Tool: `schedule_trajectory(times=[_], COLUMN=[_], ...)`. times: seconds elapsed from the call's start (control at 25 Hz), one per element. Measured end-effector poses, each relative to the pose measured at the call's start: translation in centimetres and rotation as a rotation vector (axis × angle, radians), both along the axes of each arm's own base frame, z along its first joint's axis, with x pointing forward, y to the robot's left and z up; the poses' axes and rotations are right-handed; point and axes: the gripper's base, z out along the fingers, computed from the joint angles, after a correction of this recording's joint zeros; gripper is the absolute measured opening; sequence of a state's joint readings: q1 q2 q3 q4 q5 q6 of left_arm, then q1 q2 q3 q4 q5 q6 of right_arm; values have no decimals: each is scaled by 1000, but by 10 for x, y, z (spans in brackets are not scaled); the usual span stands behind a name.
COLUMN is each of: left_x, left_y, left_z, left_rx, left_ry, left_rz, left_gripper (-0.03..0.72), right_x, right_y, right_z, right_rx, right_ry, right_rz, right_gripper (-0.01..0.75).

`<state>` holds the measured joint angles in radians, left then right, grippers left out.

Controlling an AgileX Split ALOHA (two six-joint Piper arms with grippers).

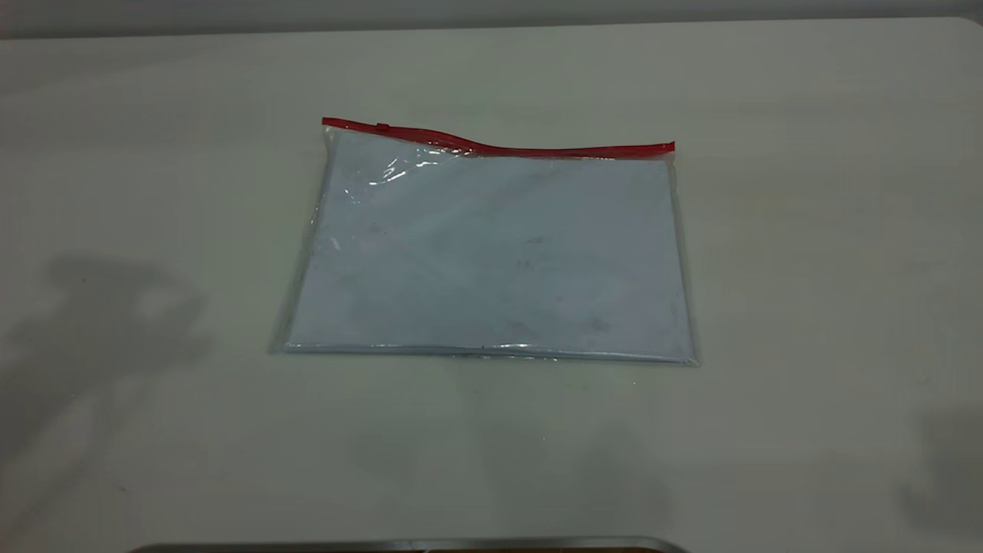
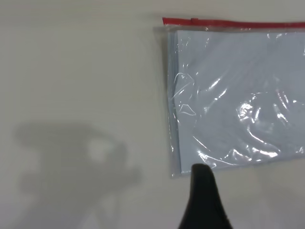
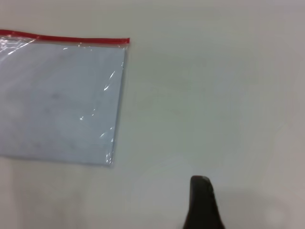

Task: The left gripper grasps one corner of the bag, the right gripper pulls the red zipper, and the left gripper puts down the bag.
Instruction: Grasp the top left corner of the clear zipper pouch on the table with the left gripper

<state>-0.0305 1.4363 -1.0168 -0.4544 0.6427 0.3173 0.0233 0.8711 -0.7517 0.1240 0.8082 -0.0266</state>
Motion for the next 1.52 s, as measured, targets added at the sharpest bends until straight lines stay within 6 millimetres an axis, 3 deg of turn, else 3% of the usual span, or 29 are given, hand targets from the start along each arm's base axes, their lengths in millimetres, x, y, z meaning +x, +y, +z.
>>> schedule_trajectory(times=[0.2,0.36,0.56,0.72,0.84,1.12,1.52], left_x=[66,107,142,164,174,177,181], left_y=[-5,-7,-3,14,22,13,2], left_z=[-41,-72,-102,-120,-141,-200,-240], left_rx=[6,10,-5,-45,-76,-148,-285], left_ry=[83,124,177,189,182,183,76], left_rz=[-92,-129,-151,-145,-210,-351,-398], left_gripper=[588,588,588,588,588,588,588], right_x=[43,75,106,121,127,140,160], right_y=[0,0,1,1,1,9,48], right_z=[-19,-34,-53,-68,-77,-96,-128], right_rx=[-18,-34,-65,-74,-79,-72,-37], right_ry=[18,66,124,145,154,153,180], right_rz=[2,15,48,53,56,115,273], right_gripper=[576,576,576,576,576,576,576])
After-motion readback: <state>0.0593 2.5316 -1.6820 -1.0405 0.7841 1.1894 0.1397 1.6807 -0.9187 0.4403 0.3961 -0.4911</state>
